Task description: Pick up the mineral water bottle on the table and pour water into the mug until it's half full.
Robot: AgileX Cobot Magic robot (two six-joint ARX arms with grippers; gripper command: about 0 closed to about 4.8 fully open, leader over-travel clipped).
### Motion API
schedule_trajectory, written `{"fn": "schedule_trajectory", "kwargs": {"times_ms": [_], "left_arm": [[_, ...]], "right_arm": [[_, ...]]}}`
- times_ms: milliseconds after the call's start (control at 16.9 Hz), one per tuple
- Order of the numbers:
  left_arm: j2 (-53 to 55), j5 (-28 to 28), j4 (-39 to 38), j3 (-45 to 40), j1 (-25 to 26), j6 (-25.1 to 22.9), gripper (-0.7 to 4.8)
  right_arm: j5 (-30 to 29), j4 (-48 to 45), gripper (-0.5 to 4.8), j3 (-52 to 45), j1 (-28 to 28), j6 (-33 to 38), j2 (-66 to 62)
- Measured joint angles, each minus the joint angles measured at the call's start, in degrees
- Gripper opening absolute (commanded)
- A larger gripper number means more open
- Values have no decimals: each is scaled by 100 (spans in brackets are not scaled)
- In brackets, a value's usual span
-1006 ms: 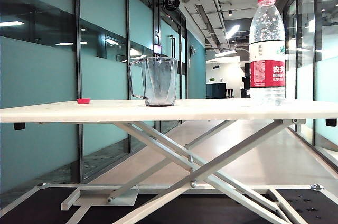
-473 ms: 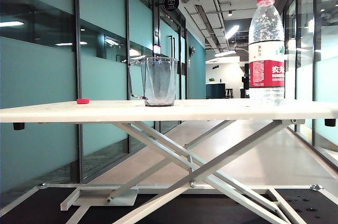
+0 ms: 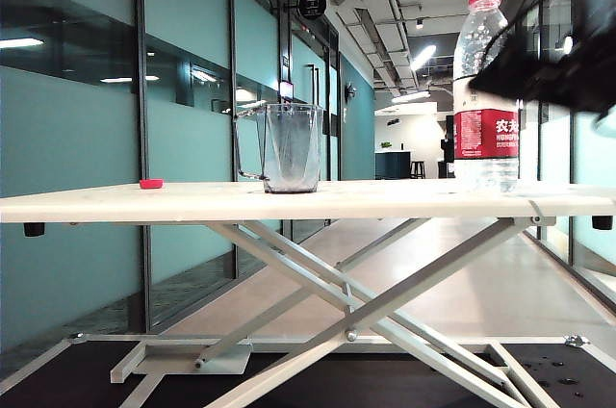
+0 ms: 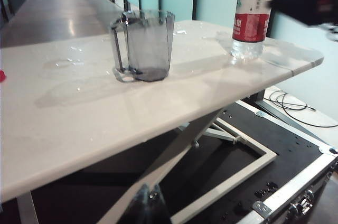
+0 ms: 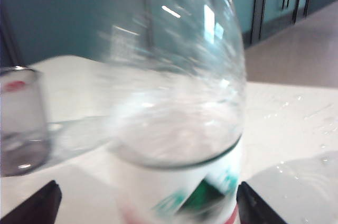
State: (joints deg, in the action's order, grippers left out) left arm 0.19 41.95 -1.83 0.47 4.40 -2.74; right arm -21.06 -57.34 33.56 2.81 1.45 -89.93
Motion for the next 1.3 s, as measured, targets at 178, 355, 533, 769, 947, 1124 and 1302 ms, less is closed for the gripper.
{"fn": "schedule_trajectory", "kwargs": {"times_ms": [178,355,533,769,947,1124,1302], "left_arm": [[-2,0,-125,0,0,-94,-5],[-2,0,-157,0,0,-153,-5],[0,0,-188,0,0,-153,-5],[0,0,-186,0,0,-153,-5],[0,0,-186,0,0,-162,-5],[0,0,-190,0,0,-173,-5],[0,0,-245,0,0,-173,-5]], "right_arm": [[-68,-35,479,717,0,4,-883],[-101,-59,479,1237,2,4,-1342],[-107,-24,479,1392,13,4,-1467],[-448,-33,111,1392,15,0,-1464],[-599,-20,62,1390,11,-2,-1462],[-562,199,62,1381,59,2,-1338],[-57,1379,62,1635,444,-382,-1001]]}}
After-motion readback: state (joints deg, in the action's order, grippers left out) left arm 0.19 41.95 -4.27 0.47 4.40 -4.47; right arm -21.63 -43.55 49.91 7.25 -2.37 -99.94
